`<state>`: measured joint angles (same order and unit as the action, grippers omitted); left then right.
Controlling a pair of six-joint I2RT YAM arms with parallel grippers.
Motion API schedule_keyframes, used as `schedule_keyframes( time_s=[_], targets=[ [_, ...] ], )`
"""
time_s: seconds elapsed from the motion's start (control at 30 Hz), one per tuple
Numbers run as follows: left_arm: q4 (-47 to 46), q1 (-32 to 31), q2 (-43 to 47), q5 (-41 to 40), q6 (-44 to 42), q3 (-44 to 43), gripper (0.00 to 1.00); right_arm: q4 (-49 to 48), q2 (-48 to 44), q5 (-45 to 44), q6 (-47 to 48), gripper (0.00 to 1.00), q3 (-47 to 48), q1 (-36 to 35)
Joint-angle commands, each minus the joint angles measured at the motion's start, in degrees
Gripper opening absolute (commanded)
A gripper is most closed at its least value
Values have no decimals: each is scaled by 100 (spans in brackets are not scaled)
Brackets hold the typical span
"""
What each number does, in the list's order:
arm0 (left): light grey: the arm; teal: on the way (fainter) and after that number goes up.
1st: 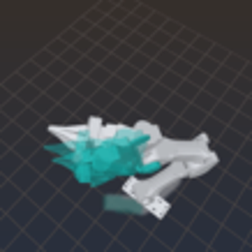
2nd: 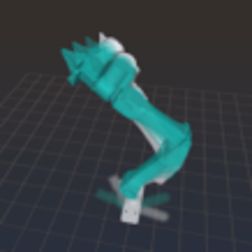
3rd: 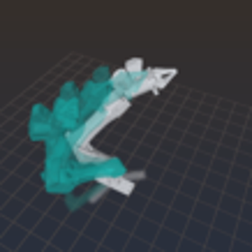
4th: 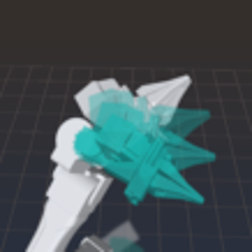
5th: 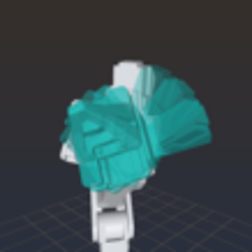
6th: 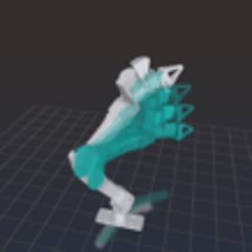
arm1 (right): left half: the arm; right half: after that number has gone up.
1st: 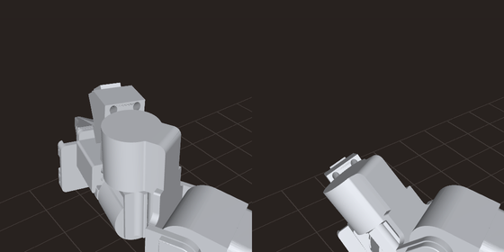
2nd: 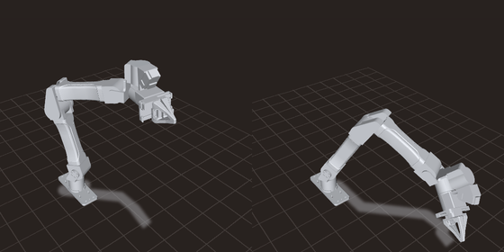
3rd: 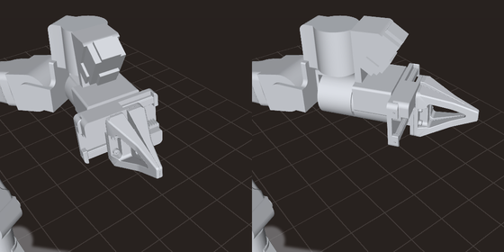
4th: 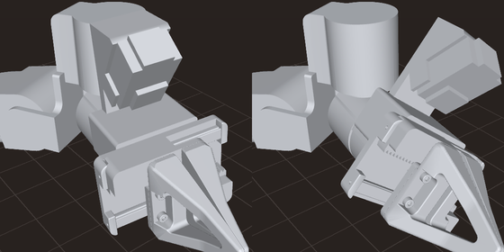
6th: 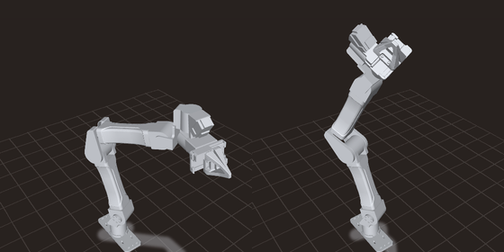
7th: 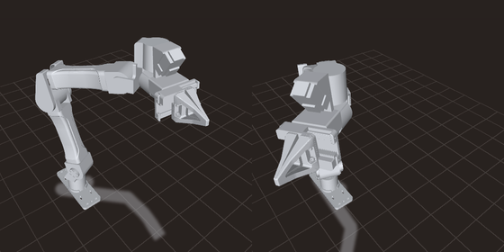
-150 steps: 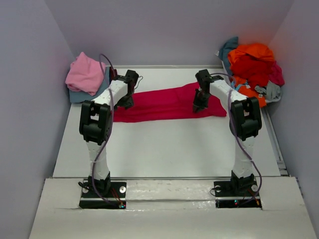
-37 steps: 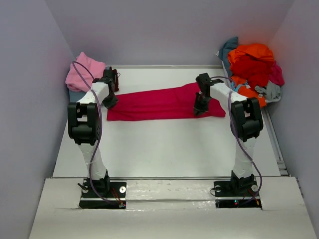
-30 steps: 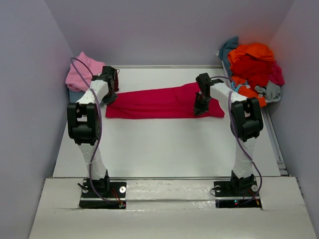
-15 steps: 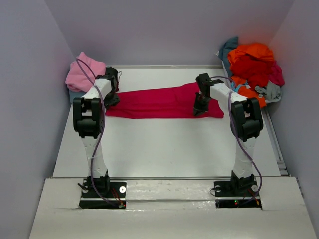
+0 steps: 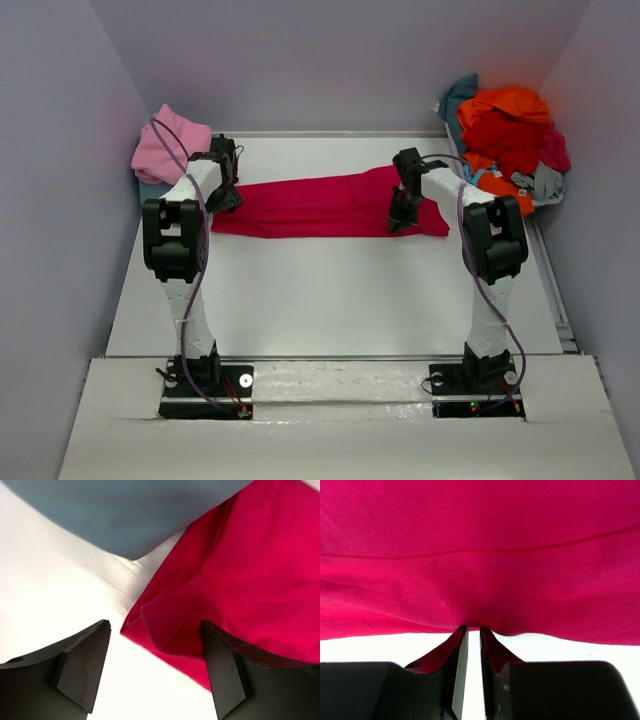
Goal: Fold and stack the t-shirts
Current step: Fold the other side of the tshirt into a rectangle
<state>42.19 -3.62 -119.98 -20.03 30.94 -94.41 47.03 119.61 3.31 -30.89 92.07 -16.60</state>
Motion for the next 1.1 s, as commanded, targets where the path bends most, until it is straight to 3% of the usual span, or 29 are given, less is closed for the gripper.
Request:
schedule_keyframes(
  time_s=[0.0, 0.27, 0.6, 1.07],
  targets=[
    [166, -7, 853, -326, 35, 72, 84, -246, -122, -94, 5, 21, 39, -36],
    [8, -130, 1346, -142, -53, 230, 84, -45, -175, -41, 92, 21, 442, -88],
    [-150, -183, 1258, 693, 114, 854, 84, 61, -78, 117, 110, 21, 733, -89],
    [-185, -183, 845, 764, 220, 916, 83, 404, 545, 389, 198, 21, 1883, -370]
  ],
)
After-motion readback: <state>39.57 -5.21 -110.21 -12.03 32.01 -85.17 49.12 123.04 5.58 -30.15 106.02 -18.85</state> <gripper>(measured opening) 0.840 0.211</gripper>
